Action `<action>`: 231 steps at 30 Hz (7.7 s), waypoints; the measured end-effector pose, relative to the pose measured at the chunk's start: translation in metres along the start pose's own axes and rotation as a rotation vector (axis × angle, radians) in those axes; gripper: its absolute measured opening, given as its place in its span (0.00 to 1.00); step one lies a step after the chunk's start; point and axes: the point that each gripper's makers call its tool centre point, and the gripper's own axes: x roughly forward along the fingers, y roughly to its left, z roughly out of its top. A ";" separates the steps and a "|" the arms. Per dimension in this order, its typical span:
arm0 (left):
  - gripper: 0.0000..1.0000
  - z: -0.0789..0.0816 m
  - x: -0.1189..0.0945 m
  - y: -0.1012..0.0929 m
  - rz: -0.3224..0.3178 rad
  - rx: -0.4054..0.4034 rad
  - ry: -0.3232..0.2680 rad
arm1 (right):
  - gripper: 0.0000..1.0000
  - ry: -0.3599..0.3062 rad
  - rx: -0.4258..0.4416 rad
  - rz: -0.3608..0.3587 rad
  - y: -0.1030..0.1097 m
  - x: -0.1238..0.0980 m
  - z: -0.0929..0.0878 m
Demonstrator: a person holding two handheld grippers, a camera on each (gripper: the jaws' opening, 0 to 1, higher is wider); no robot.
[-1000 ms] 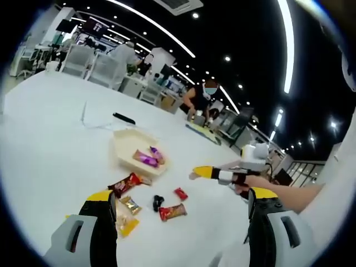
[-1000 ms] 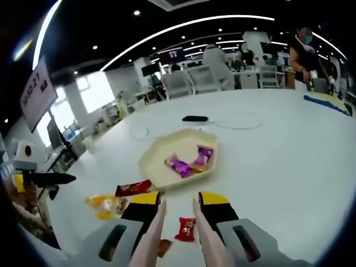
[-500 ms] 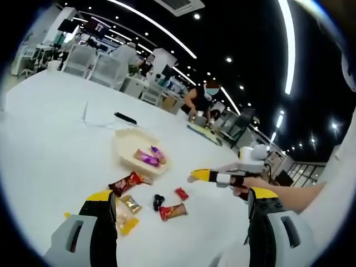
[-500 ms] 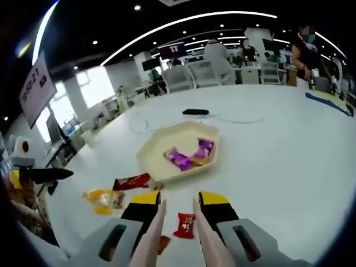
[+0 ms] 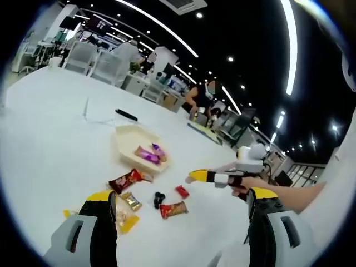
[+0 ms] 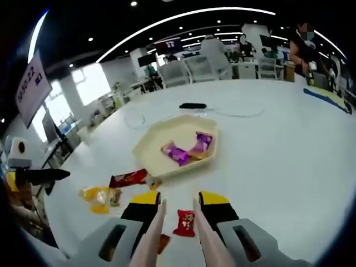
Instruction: Place the target food into the container with the food tongs after gripping and lifting it, then release it inside without dropping or visibly crushing the food.
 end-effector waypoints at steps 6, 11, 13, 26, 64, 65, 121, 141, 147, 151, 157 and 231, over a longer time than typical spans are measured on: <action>0.99 -0.004 0.001 0.001 0.002 0.006 0.016 | 0.26 0.024 0.005 -0.010 -0.001 0.004 -0.009; 0.99 -0.008 0.001 0.002 0.007 0.028 0.040 | 0.27 0.036 0.007 -0.010 -0.001 0.006 -0.012; 0.99 -0.008 0.000 0.002 0.008 0.034 0.043 | 0.27 0.039 0.005 -0.012 -0.002 0.006 -0.012; 0.99 -0.012 0.002 0.003 0.012 0.055 0.068 | 0.27 0.067 -0.032 -0.020 0.000 0.011 -0.020; 0.99 -0.021 0.012 0.001 -0.004 0.024 0.093 | 0.21 0.128 -0.257 -0.041 -0.003 0.020 -0.041; 0.99 -0.021 0.013 0.001 -0.006 0.025 0.094 | 0.20 0.125 -0.251 -0.041 -0.005 0.021 -0.041; 0.98 -0.013 0.012 -0.007 -0.020 0.041 0.062 | 0.19 0.087 -0.204 0.039 -0.009 0.018 -0.040; 0.98 -0.011 -0.003 0.000 0.002 0.037 0.061 | 0.20 0.101 -0.187 0.044 -0.010 0.017 -0.040; 0.98 -0.002 -0.006 0.001 0.002 0.053 0.057 | 0.20 0.104 -0.178 0.045 -0.011 0.018 -0.039; 0.98 0.003 -0.007 0.001 0.005 0.054 0.044 | 0.19 0.099 -0.142 0.043 -0.012 0.017 -0.039; 0.98 0.003 -0.009 0.002 0.019 0.055 0.040 | 0.19 0.101 -0.099 0.043 -0.012 0.017 -0.038; 0.99 0.052 -0.049 0.024 0.048 0.125 -0.021 | 0.20 -0.095 0.033 0.003 -0.014 -0.039 0.025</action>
